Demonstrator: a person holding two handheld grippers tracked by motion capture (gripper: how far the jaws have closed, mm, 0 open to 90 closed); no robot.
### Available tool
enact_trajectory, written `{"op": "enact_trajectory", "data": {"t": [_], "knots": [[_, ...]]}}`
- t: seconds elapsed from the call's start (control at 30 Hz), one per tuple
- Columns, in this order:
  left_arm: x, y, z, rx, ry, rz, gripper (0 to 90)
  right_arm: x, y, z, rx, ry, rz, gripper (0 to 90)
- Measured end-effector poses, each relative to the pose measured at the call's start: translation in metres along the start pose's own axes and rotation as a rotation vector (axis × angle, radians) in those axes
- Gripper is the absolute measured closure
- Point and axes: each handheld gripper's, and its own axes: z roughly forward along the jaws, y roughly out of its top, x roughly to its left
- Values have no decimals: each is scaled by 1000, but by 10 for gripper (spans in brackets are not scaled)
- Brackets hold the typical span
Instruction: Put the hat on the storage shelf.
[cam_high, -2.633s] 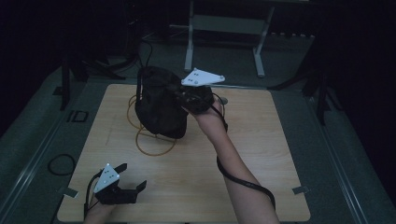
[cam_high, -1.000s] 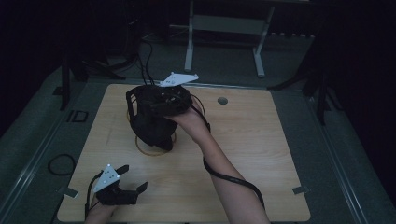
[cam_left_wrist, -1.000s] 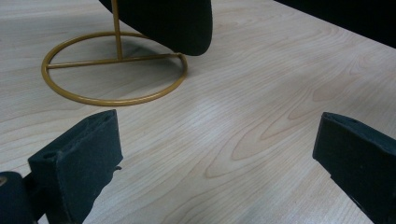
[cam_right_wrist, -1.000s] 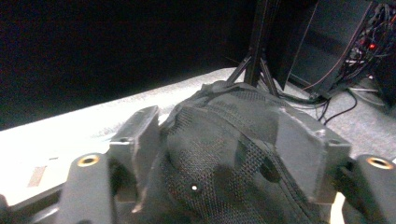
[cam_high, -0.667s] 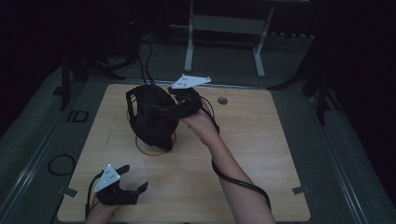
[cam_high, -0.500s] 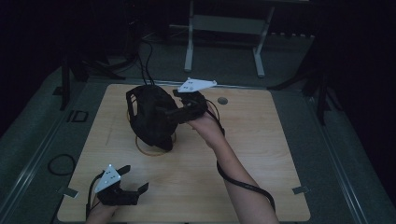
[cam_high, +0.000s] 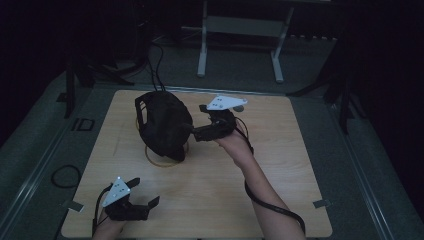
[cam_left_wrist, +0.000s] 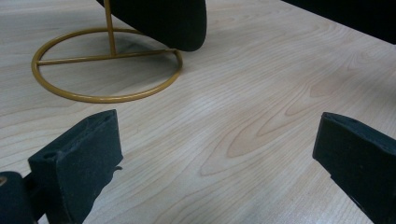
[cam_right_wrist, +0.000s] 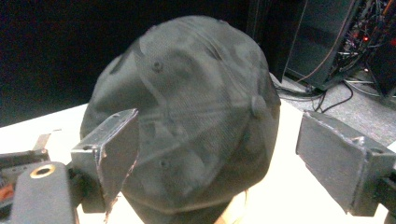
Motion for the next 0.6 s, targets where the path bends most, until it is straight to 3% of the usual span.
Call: {"op": "enact_trajectory", "data": {"t": [0.3,0.6], "knots": [[-1,0,1,0,-14,11,16,-3,-23,-12,25,15,-2,134],[-1,0,1,-10,-26,6,16,4,-53,-20,46,33,-7,134]]}}
